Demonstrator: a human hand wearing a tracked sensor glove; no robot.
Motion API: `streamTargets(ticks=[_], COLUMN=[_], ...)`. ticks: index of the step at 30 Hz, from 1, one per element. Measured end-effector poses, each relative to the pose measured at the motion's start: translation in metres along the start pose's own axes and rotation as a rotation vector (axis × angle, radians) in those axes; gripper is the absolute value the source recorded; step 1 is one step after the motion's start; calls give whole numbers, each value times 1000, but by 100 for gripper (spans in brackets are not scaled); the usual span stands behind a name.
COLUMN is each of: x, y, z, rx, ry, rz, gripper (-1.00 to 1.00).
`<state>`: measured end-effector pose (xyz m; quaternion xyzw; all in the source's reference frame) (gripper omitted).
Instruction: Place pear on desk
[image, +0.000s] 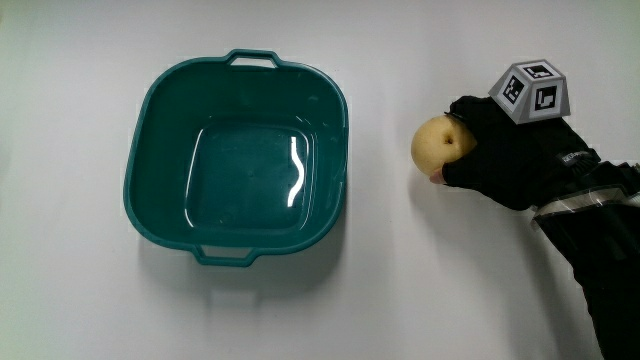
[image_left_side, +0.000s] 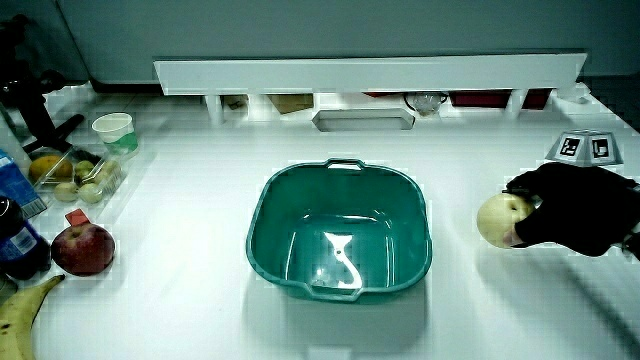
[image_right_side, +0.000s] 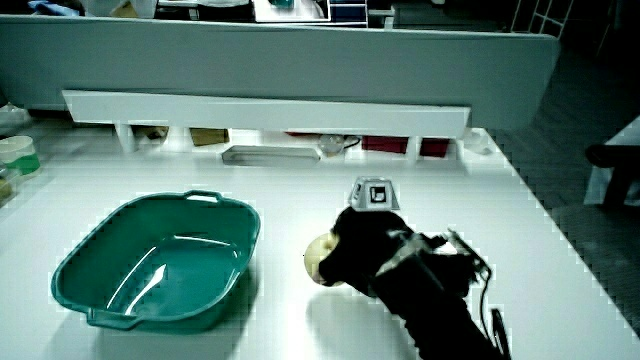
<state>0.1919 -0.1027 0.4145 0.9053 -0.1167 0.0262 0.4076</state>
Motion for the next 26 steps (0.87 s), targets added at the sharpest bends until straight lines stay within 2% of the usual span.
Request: streamTargets(ticks=[6, 7, 14, 20, 23, 24, 26], x=[10, 9, 13, 15, 15, 14, 14], y=[9, 8, 13, 12, 11, 11, 10], z=[-13, -13, -23, -25, -28, -29, -32], rx=[-10, -14, -31, -12, -36, -38, -54], ry=[2, 16, 19, 37, 69, 50, 41], rz=[-33, -16, -22, -33, -23, -38, -48], gripper=[0, 0, 0, 0, 0, 0, -20])
